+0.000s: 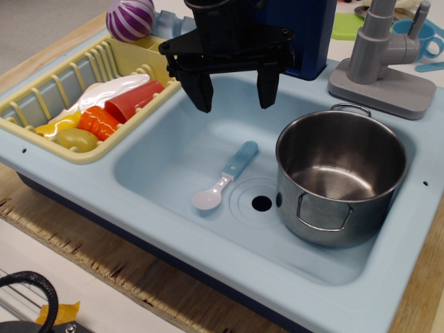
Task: Put spoon in pot
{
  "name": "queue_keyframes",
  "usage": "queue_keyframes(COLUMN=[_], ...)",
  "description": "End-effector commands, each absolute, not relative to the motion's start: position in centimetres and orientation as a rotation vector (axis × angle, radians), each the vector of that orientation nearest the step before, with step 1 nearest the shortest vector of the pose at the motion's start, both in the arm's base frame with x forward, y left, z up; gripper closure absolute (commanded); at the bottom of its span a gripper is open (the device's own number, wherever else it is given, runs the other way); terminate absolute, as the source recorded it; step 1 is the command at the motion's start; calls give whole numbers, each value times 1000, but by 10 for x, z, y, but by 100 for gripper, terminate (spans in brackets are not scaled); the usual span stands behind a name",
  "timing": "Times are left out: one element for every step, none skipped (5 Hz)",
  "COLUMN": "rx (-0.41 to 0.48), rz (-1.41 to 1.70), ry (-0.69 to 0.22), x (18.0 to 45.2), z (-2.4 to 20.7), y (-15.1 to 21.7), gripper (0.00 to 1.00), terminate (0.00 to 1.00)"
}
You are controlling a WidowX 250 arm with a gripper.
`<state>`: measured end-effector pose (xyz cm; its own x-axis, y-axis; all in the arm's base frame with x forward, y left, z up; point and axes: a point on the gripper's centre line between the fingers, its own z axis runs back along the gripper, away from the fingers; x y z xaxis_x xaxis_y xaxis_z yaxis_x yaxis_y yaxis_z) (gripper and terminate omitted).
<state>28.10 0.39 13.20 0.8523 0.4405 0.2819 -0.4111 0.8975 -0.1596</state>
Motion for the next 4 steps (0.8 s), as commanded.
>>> queue_keyframes(rx=[-95,-54,-53,-53], rz=[449,545,588,616], ry=[-319,-291,-269,-244], x=[281,279,277,279], z=[132,127,119,108], y=[4,1,-1,0], gripper=[0,0,0,0], terminate=[0,0,0,0])
